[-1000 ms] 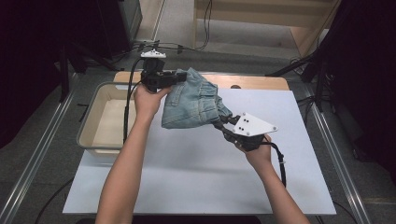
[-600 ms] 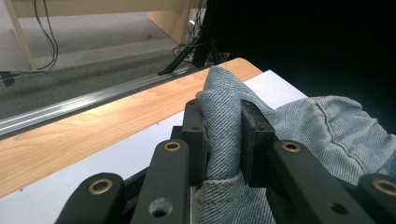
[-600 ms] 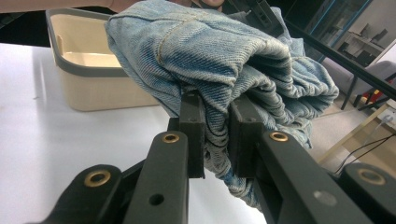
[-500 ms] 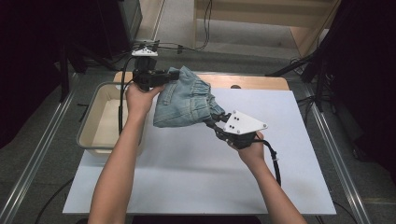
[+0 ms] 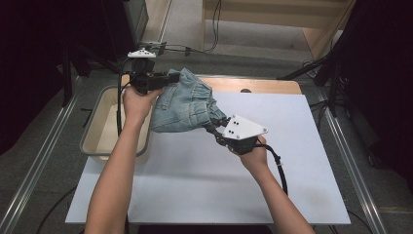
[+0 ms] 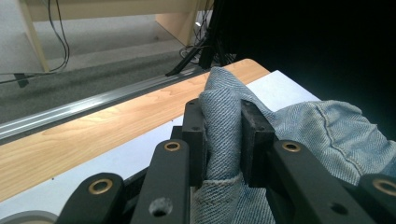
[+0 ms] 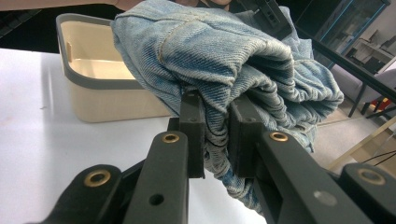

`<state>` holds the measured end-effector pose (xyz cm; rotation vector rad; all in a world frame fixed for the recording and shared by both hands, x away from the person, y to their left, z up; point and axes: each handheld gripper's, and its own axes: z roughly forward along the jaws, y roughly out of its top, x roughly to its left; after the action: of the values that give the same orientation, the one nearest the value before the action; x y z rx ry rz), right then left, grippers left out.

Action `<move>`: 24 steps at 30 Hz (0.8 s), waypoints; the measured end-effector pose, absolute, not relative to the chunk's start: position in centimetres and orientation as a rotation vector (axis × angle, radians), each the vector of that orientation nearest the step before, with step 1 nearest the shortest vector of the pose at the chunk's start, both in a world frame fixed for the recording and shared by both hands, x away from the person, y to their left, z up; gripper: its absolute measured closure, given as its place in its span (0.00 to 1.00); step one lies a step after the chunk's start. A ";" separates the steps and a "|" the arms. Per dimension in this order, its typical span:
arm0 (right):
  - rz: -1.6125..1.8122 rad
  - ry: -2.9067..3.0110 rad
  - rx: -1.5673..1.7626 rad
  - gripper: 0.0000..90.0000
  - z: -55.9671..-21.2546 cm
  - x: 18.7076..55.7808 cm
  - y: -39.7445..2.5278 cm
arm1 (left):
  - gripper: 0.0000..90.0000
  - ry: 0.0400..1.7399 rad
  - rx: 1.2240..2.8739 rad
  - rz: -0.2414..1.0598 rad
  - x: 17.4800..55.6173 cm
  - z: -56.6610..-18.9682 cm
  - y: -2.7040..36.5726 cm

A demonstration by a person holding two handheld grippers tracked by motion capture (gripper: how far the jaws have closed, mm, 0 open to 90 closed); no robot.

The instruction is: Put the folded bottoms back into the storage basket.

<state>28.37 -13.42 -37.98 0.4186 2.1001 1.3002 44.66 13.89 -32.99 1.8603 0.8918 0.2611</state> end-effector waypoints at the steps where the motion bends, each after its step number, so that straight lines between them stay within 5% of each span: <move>1: 1.302 2.102 0.417 0.86 -38.0 28.4 -13.3 | 0.84 0.894 1.859 0.263 44.7 -33.0 14.0; 24: 1.317 2.115 0.353 0.86 -37.2 28.8 -10.4 | 0.84 0.900 1.850 0.293 44.5 -32.6 16.6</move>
<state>28.76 -10.40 -37.18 0.3526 2.1150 1.3166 44.47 16.57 -32.58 1.8501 0.8995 0.2925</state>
